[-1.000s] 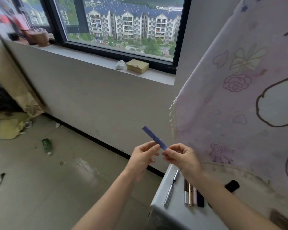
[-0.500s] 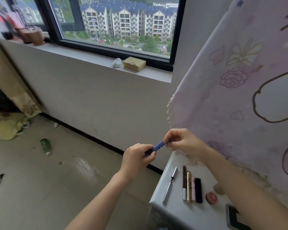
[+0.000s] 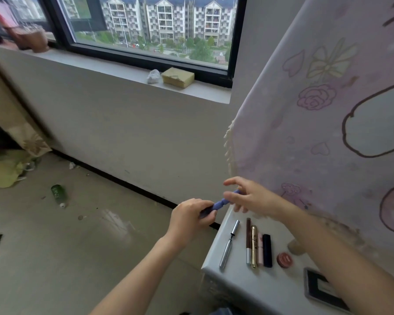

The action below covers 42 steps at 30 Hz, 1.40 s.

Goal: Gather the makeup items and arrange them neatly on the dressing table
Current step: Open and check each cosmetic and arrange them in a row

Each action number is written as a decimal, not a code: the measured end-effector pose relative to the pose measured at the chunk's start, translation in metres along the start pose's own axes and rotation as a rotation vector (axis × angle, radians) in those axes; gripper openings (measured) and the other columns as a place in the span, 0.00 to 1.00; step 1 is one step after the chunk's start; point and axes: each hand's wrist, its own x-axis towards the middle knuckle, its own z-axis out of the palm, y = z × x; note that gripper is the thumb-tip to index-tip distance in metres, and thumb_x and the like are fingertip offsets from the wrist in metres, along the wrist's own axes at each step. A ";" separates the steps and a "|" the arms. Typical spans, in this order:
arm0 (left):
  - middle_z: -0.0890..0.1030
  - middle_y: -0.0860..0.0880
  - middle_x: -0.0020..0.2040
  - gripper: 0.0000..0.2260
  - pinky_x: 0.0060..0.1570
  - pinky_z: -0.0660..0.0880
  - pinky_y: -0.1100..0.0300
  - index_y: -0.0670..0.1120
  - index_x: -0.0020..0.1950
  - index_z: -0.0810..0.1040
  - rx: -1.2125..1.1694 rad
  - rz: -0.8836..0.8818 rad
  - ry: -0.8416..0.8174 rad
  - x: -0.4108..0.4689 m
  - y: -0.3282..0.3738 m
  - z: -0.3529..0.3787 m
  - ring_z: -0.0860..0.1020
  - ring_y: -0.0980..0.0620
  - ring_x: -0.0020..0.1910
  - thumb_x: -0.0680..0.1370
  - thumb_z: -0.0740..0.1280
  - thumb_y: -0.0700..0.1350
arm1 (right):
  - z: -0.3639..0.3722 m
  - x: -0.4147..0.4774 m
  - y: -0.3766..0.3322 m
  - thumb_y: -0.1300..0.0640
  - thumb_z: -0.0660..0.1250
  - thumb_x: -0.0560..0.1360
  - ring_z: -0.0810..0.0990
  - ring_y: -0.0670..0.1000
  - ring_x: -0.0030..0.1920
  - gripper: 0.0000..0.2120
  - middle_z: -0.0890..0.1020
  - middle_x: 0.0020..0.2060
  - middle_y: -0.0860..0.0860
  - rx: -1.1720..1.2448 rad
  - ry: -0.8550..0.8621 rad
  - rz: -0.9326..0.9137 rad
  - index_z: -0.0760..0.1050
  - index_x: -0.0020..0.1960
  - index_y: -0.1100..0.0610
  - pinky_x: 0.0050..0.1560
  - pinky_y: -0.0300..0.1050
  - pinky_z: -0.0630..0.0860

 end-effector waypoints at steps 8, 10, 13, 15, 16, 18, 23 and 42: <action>0.72 0.56 0.28 0.14 0.32 0.65 0.59 0.43 0.43 0.80 -0.240 -0.122 -0.167 -0.004 0.005 0.006 0.68 0.56 0.29 0.70 0.62 0.52 | -0.014 -0.011 0.009 0.69 0.63 0.74 0.73 0.40 0.23 0.05 0.76 0.29 0.52 0.103 0.042 0.006 0.75 0.47 0.62 0.24 0.28 0.66; 0.71 0.58 0.25 0.07 0.30 0.63 0.64 0.41 0.44 0.80 -0.340 -0.168 -0.235 -0.004 0.007 0.006 0.67 0.58 0.27 0.74 0.65 0.43 | -0.018 -0.011 0.013 0.70 0.64 0.73 0.75 0.42 0.27 0.07 0.77 0.32 0.52 0.086 0.025 0.004 0.75 0.46 0.60 0.27 0.29 0.68; 0.74 0.61 0.24 0.08 0.28 0.61 0.71 0.44 0.43 0.77 -0.476 -0.235 -0.338 -0.002 0.010 0.003 0.67 0.62 0.24 0.78 0.61 0.37 | -0.024 -0.011 0.018 0.72 0.64 0.72 0.76 0.43 0.29 0.11 0.79 0.36 0.55 0.099 0.014 0.006 0.75 0.42 0.56 0.28 0.30 0.70; 0.73 0.58 0.26 0.09 0.28 0.62 0.70 0.42 0.43 0.78 -0.532 -0.278 -0.369 -0.001 0.010 0.004 0.65 0.62 0.24 0.79 0.59 0.37 | -0.027 -0.011 0.022 0.73 0.64 0.71 0.76 0.41 0.28 0.13 0.79 0.35 0.54 0.131 0.014 0.000 0.75 0.41 0.56 0.28 0.30 0.70; 0.73 0.57 0.27 0.10 0.28 0.62 0.69 0.41 0.44 0.78 -0.550 -0.292 -0.376 -0.001 0.009 0.005 0.65 0.62 0.24 0.79 0.59 0.37 | -0.028 -0.010 0.024 0.74 0.63 0.71 0.76 0.40 0.27 0.13 0.79 0.34 0.54 0.142 0.013 -0.004 0.75 0.40 0.56 0.28 0.30 0.70; 0.73 0.58 0.27 0.11 0.28 0.62 0.68 0.42 0.43 0.78 -0.580 -0.316 -0.388 -0.002 0.008 0.008 0.64 0.61 0.25 0.79 0.58 0.37 | -0.030 -0.009 0.026 0.73 0.64 0.71 0.77 0.40 0.27 0.12 0.79 0.34 0.54 0.155 0.010 -0.005 0.76 0.40 0.56 0.29 0.30 0.71; 0.72 0.51 0.29 0.09 0.24 0.60 0.71 0.44 0.50 0.77 -0.745 -0.426 -0.387 -0.001 0.018 0.012 0.64 0.62 0.22 0.79 0.57 0.37 | -0.034 -0.005 0.036 0.73 0.64 0.71 0.75 0.38 0.25 0.13 0.78 0.30 0.54 0.158 0.012 0.005 0.76 0.37 0.57 0.28 0.28 0.69; 0.72 0.51 0.45 0.10 0.44 0.67 0.59 0.47 0.50 0.79 0.060 -0.526 -0.324 -0.044 0.019 0.088 0.71 0.52 0.50 0.75 0.65 0.49 | -0.010 0.034 0.111 0.63 0.62 0.74 0.74 0.51 0.47 0.10 0.77 0.53 0.54 -0.824 -0.254 -0.143 0.75 0.55 0.58 0.46 0.42 0.71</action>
